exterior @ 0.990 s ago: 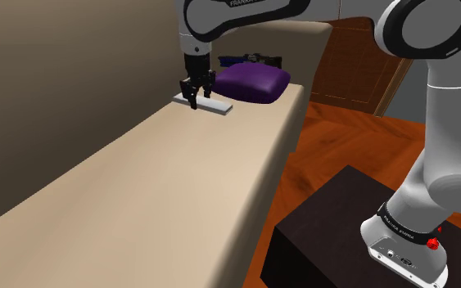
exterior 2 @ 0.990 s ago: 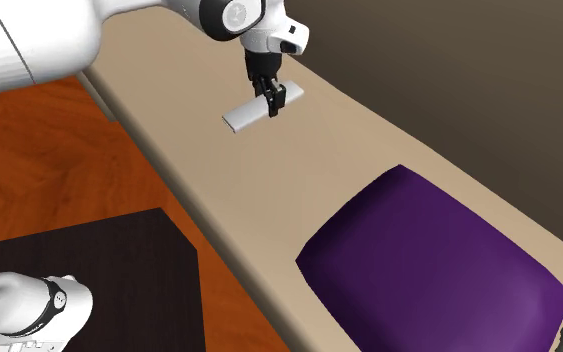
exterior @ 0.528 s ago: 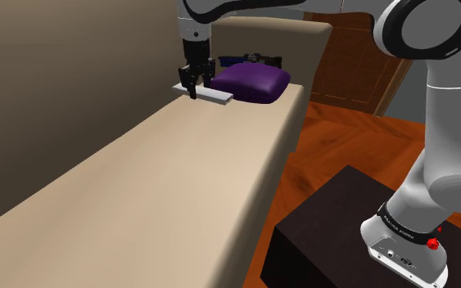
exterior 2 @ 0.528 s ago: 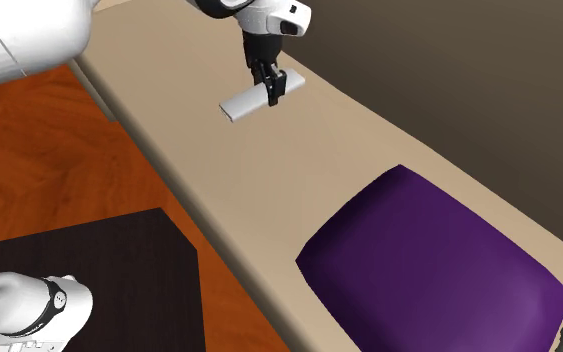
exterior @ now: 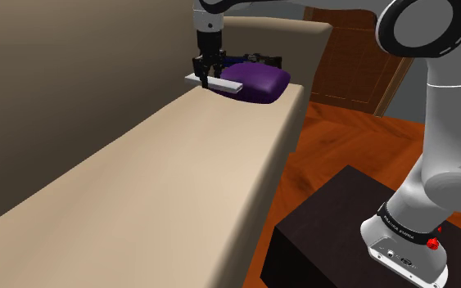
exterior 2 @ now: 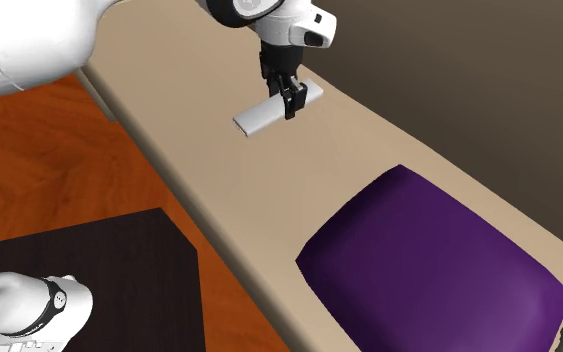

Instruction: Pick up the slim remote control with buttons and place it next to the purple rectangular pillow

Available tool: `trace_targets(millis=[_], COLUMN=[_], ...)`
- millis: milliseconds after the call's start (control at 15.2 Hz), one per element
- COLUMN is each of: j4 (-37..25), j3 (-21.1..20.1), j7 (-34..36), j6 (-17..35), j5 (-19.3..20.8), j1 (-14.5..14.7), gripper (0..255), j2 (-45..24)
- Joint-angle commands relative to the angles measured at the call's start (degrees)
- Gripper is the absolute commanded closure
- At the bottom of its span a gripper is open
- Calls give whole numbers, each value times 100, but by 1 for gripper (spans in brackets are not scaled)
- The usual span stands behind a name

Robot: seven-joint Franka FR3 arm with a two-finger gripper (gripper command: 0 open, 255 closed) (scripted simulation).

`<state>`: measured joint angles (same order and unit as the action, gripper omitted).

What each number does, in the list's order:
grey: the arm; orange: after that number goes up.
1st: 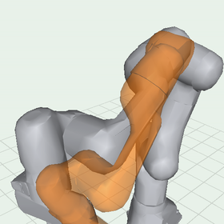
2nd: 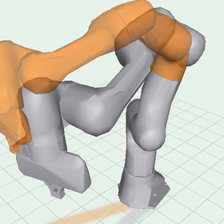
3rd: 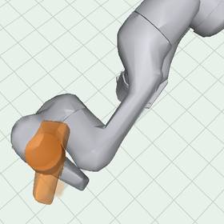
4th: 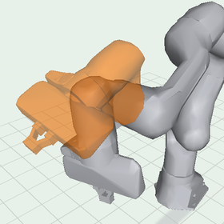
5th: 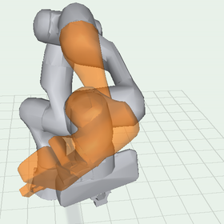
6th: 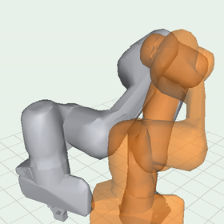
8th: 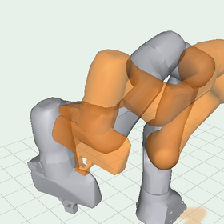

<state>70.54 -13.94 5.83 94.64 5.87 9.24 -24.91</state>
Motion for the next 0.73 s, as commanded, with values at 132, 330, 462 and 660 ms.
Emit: trace_targets(millis=[132,330,462,660], j4=[-92,-105,95,369], j3=[126,191,192,194], j7=[-472,-696,-693,-688], j6=[-32,14,185,431], j5=[-43,-59,-63,-66], j1=[-339,-502,-516,-534], gripper=[255,255,255,255], j2=[-46,-100,-71,-43])
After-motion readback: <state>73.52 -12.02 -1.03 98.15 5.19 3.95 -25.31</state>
